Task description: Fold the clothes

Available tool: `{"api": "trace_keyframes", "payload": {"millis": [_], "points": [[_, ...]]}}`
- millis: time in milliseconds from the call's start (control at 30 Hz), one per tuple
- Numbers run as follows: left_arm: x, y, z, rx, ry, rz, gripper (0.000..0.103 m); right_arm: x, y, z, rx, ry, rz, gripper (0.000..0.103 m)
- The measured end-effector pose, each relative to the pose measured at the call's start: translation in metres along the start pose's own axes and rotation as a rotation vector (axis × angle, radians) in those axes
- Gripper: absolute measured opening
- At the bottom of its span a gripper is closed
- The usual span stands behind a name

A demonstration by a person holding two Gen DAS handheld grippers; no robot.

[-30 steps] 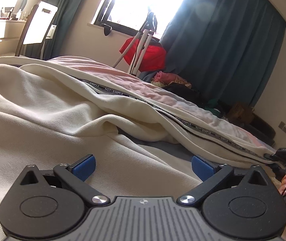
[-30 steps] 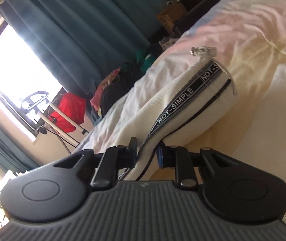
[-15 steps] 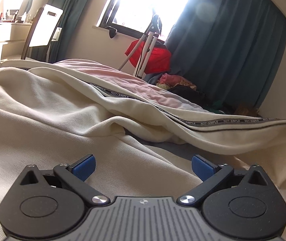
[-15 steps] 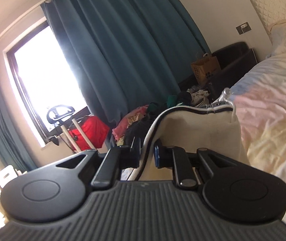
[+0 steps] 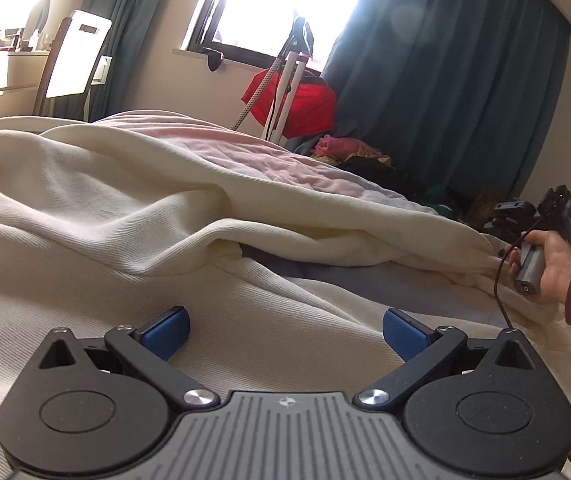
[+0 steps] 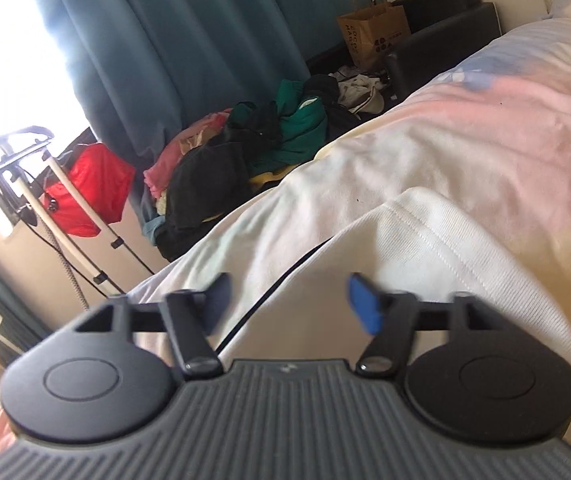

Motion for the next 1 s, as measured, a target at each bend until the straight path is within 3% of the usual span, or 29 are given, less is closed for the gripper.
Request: {"api": "trace_keyframes", "payload": {"millis": [100, 200, 533, 700, 767, 867, 967, 1000], "points": [[0.001, 0.0, 0.001, 0.0, -0.003, 0.0, 0.103, -0.011, 0.038, 0.003, 0.097, 0.004, 0.038, 0.087], [0.002, 0.001, 0.0, 0.0, 0.01, 0.0, 0.103, -0.032, 0.081, 0.022, 0.105, -0.047, 0.033, 0.087], [0.006, 0.014, 0.002, 0.057, -0.021, 0.017, 0.103, -0.073, 0.082, 0.051, -0.037, -0.215, -0.06, 0.088], [0.004, 0.012, 0.001, 0.056, -0.025, 0.012, 0.103, -0.093, 0.084, 0.064, -0.111, -0.294, -0.106, 0.056], [0.005, 0.011, -0.001, 0.05, -0.009, 0.011, 0.103, -0.077, 0.07, 0.078, -0.277, -0.156, -0.07, 0.036], [0.009, 0.012, -0.004, 0.036, 0.008, 0.027, 0.103, -0.055, 0.061, 0.065, -0.326, -0.144, -0.106, 0.018], [0.01, 0.01, -0.005, 0.031, 0.022, 0.018, 0.103, 0.0, 0.085, 0.017, -0.252, -0.033, 0.004, 0.015], [0.01, 0.01, -0.006, 0.028, 0.028, 0.017, 0.103, 0.018, 0.105, 0.005, -0.202, -0.027, 0.082, 0.015]]}}
Point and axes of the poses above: each gripper's, at about its wrist camera, not at the fingertips, and y roughly against the way its jaws point, z to its right, x to its top, the point moved 10 cm from there along -y, roughly the way its jaws point, and after that the axes turned 6 degrees about -z, right-handed, at the moved point
